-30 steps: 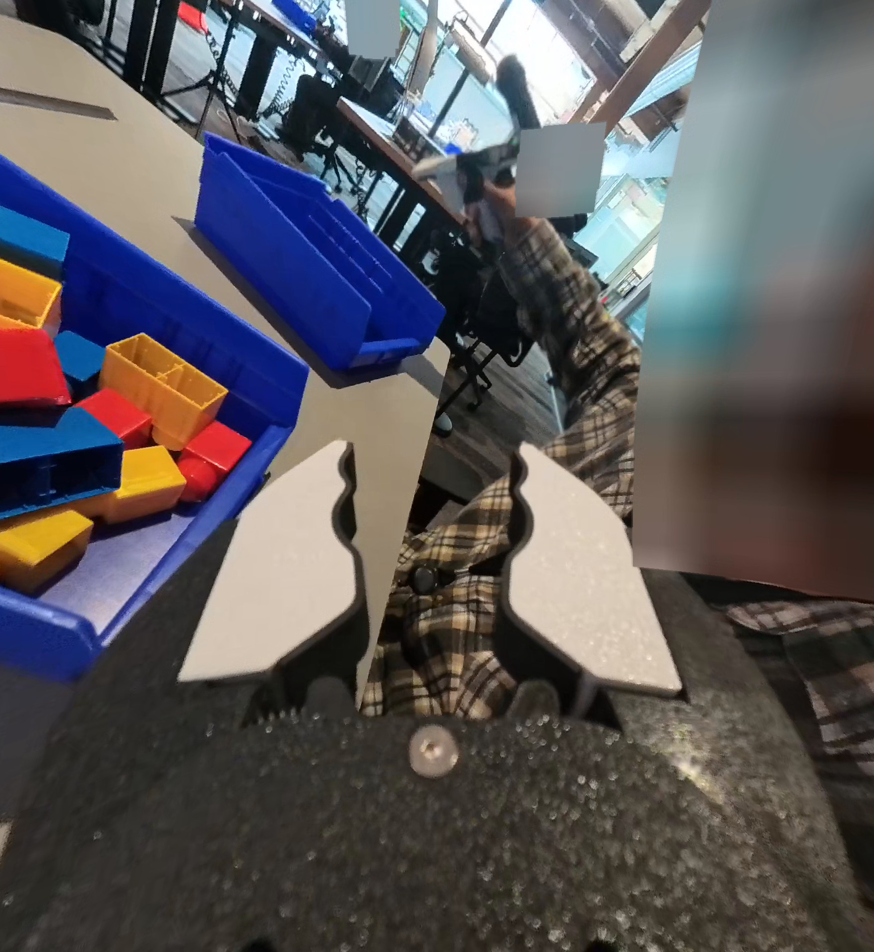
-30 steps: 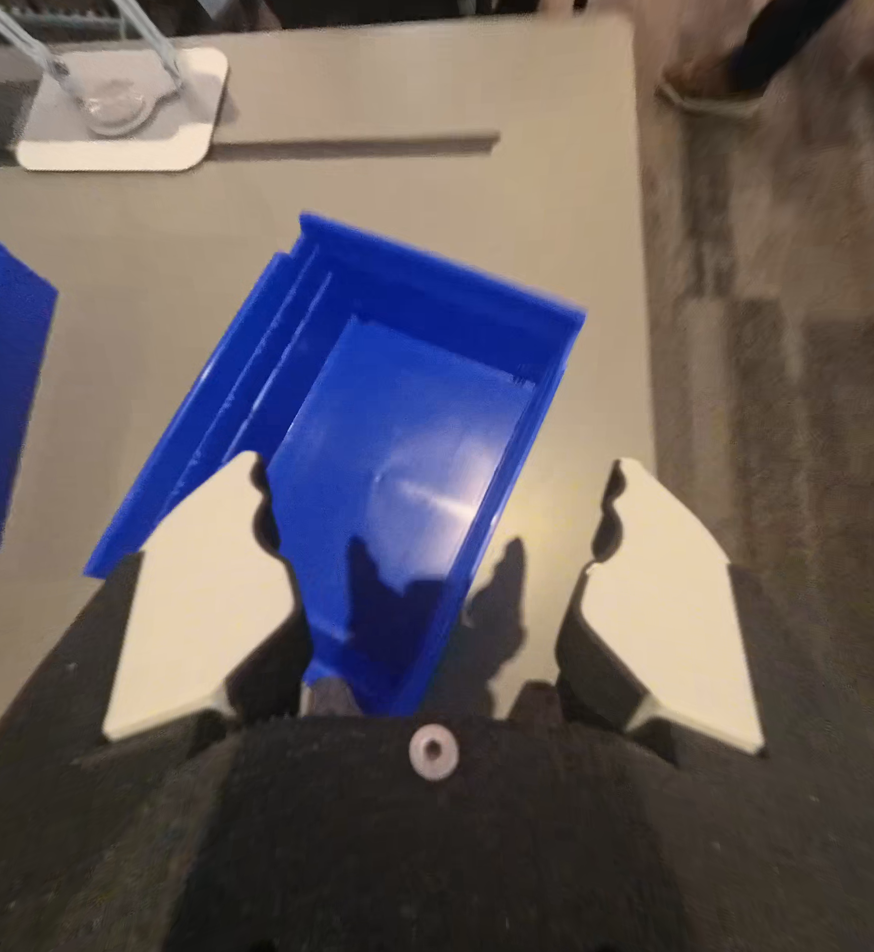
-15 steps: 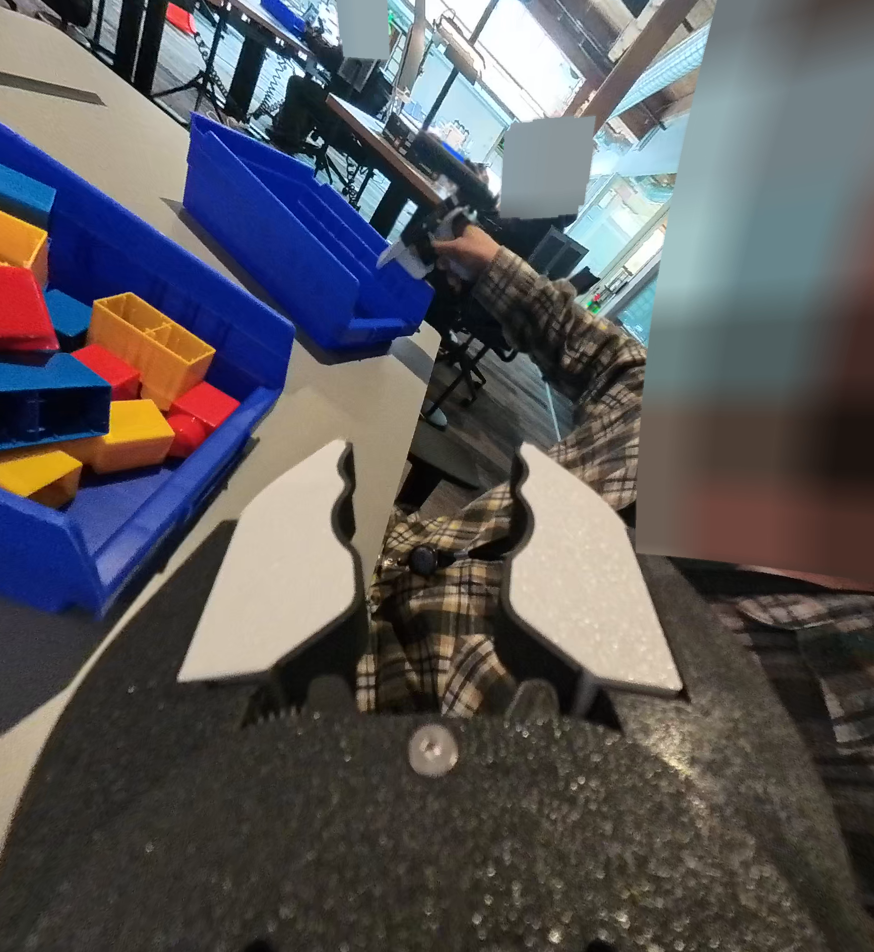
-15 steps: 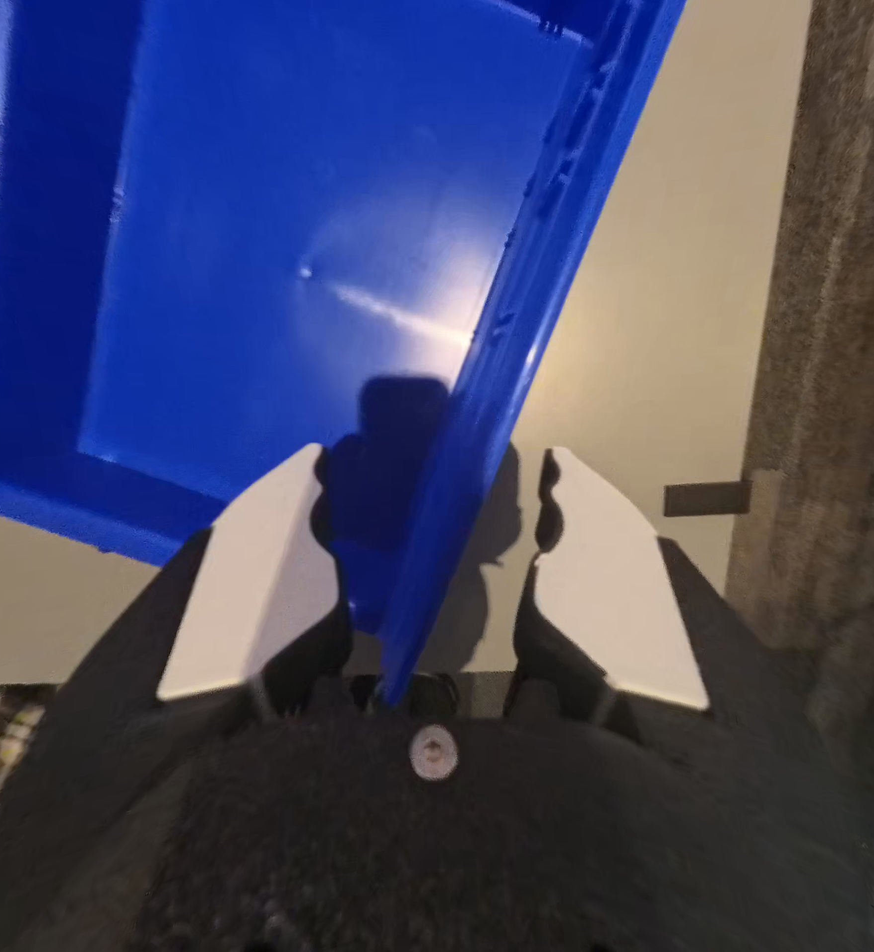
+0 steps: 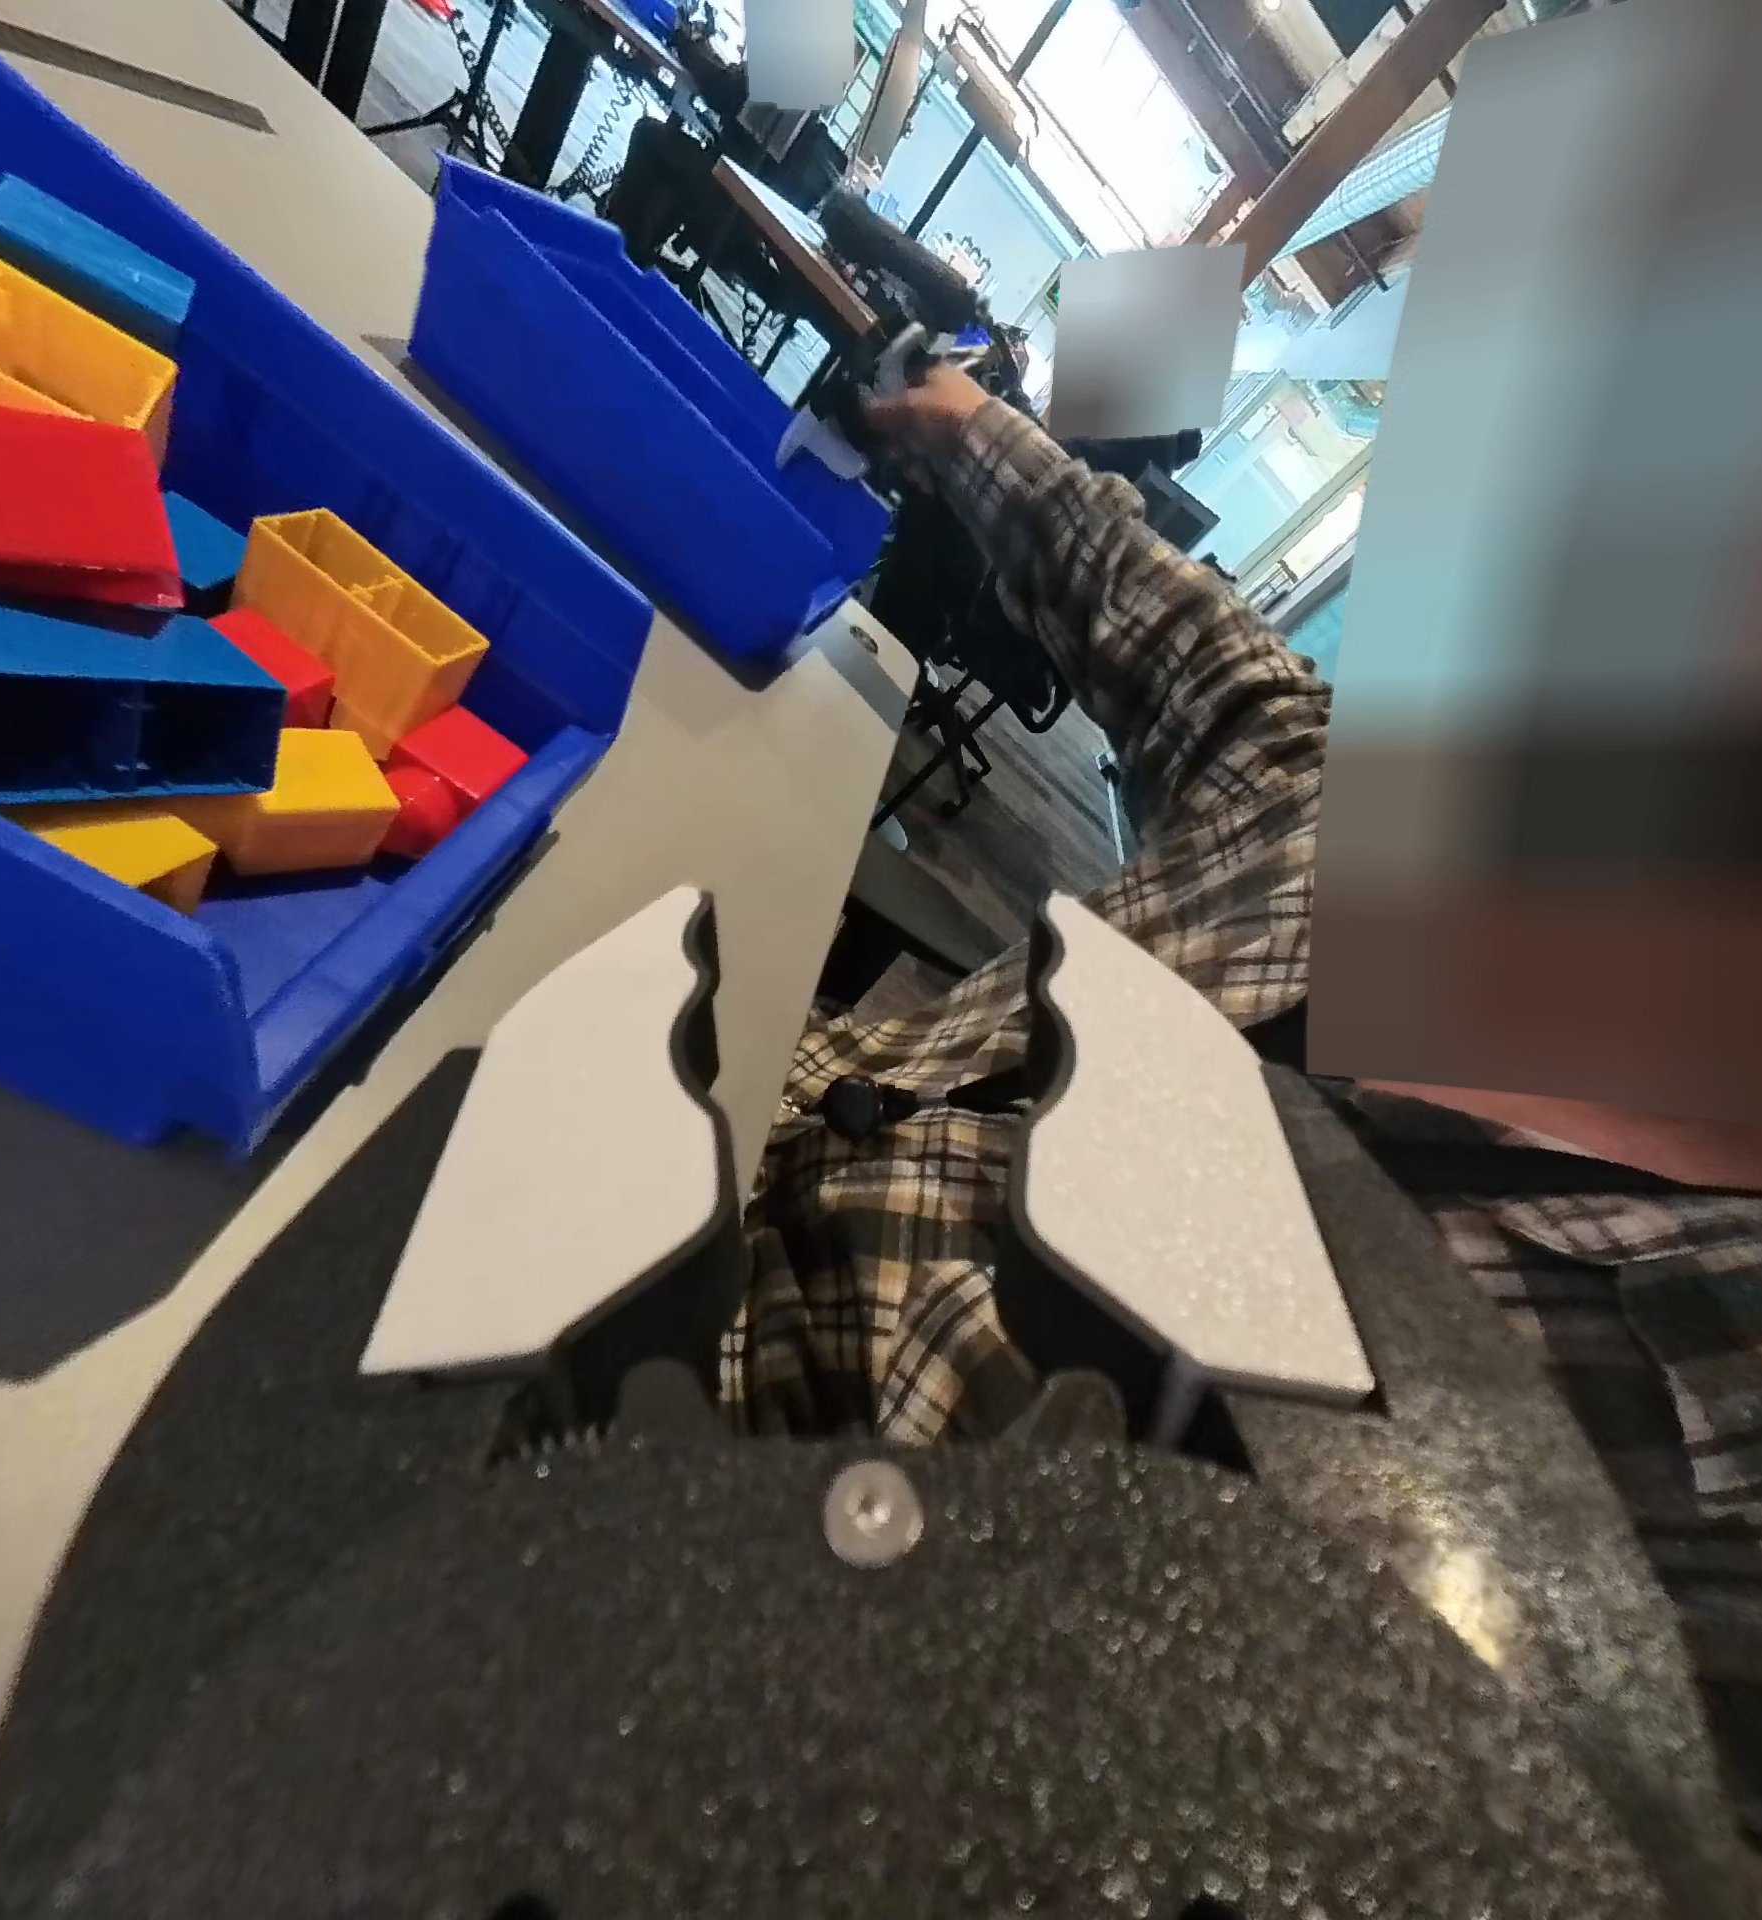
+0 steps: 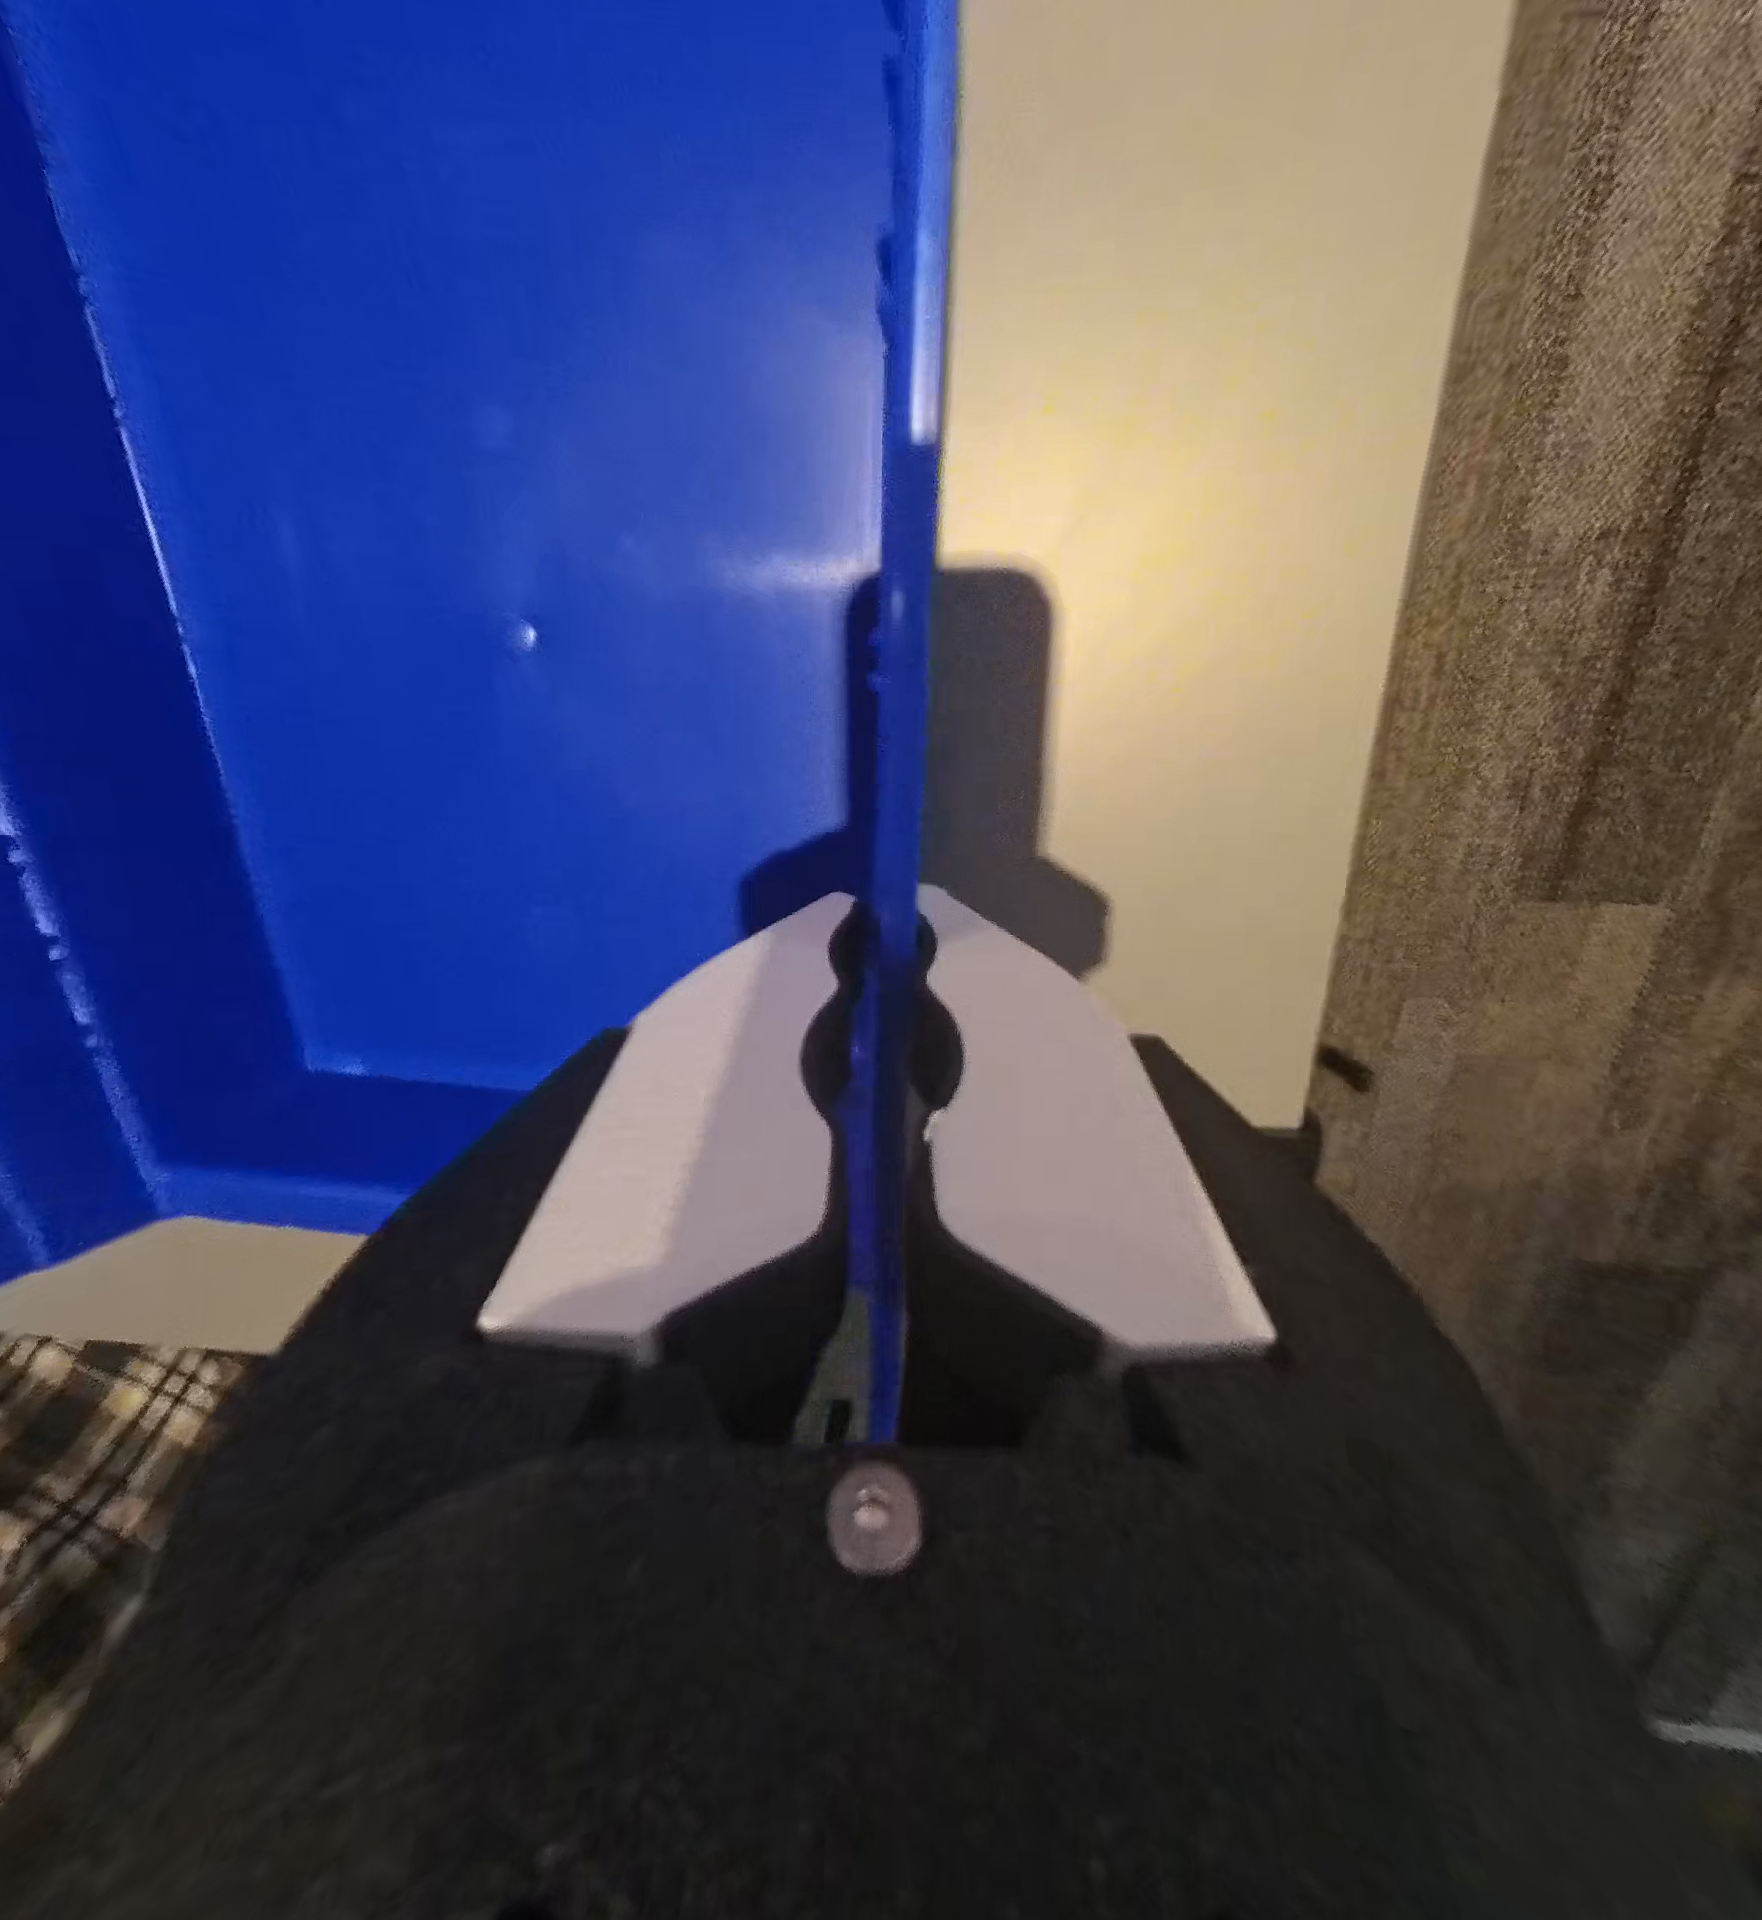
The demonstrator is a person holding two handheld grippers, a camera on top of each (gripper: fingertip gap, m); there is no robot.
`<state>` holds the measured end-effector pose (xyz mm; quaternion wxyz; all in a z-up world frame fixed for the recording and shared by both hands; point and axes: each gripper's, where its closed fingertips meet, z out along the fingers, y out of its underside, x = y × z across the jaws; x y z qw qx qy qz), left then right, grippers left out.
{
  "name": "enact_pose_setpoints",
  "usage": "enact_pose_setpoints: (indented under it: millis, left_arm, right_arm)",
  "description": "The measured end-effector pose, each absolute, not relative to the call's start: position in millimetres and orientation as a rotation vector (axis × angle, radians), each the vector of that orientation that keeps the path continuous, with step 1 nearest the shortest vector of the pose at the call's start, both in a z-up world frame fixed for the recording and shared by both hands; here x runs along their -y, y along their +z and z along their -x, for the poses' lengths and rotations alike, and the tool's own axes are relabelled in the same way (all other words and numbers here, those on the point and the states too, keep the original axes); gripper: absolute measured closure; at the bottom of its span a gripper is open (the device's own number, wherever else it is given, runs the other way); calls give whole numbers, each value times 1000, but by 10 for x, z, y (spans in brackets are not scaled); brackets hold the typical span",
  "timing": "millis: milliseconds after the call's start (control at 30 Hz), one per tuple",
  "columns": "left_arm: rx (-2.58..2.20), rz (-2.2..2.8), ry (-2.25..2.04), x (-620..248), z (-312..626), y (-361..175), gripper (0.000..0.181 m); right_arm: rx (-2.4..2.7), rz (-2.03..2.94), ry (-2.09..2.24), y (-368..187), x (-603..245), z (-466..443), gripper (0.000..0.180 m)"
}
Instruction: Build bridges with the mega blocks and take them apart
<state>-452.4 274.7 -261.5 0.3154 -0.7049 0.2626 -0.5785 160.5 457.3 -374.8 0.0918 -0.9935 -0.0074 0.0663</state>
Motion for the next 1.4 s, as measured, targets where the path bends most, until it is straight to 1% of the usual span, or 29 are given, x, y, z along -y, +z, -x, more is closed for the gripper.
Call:
enact_pose_setpoints:
  millis: [433,1200,1267,1333,1400]
  left_arm:
    - [-667,1905,-1509,-2886,4379,-2596,125]
    - [-699,1946,-1460,-2881,4154,-2508,124]
    - [-672,1956,-1435,-2926,4189,-2492,121]
    - [-635,1974,-1381,-3015,4246,-2458,116]
    - [-603,2013,-1275,-3163,4323,-2441,107]
  right_arm:
    - [330,2930,207,-3753,-4880,-2066,174]
    - [316,2863,240,-3725,-4825,-2243,173]
    - [307,2772,242,-3589,-4896,-2250,152]
    - [255,2620,253,-3297,-5006,-2237,140]
    - [230,2448,250,-2922,-5070,-2132,128]
